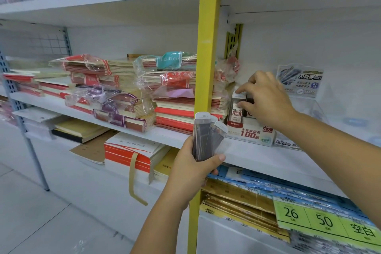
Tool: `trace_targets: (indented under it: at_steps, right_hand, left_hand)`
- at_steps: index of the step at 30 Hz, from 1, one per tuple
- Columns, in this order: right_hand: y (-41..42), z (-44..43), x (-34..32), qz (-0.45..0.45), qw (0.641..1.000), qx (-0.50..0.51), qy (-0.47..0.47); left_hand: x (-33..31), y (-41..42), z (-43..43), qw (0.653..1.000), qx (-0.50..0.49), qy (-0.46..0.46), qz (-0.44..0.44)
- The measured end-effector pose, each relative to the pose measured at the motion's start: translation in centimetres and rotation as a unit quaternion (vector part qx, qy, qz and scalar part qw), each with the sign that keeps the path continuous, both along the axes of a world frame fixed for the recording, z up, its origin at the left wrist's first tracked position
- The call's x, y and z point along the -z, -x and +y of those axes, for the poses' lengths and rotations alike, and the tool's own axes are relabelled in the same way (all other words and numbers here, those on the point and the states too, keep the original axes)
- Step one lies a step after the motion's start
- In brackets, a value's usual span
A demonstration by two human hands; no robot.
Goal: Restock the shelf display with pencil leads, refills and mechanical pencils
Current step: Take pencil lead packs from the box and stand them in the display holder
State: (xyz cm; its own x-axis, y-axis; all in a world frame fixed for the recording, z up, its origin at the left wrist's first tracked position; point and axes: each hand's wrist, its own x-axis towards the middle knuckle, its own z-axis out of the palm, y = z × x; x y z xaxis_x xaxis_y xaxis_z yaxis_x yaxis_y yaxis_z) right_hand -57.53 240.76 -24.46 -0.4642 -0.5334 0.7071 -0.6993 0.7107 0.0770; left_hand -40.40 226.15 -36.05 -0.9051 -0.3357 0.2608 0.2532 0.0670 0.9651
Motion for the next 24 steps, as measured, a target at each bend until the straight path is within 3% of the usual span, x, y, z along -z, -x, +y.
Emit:
trace_targets:
  at_steps: [4,7,10,13,20,24]
  right_hand:
    - [-0.5,0.7,0.2,0.019,0.998,0.046,-0.036]
    - [-2.8,1.5,0.9,-0.055,0.996,-0.049,0.055]
    - [-6.1,1.9,1.9,-0.224,0.947,-0.184,0.139]
    - [-7.9,1.7,2.5,-0.333,0.907,-0.226,0.124]
    - [-7.7,2.5,2.6,-0.338,0.889,-0.214,0.221]
    - [-7.5,3.9,2.1,-0.443,0.830,-0.242,0.236]
  left_hand:
    - [-0.1,0.0,0.2,1.000,0.005,0.015,-0.006]
    - [-0.2,0.1,0.4,1.000,0.012,0.025,-0.004]
    - [-0.4,0.0,0.9,0.999,0.031,0.038,-0.003]
    - [-0.6,-0.1,1.7,0.998,0.048,0.050,-0.009]
    - [-0.2,-0.4,2.2,0.997,0.062,0.036,-0.006]
    - [-0.1,-0.3,1.9,0.999,0.049,0.023,0.003]
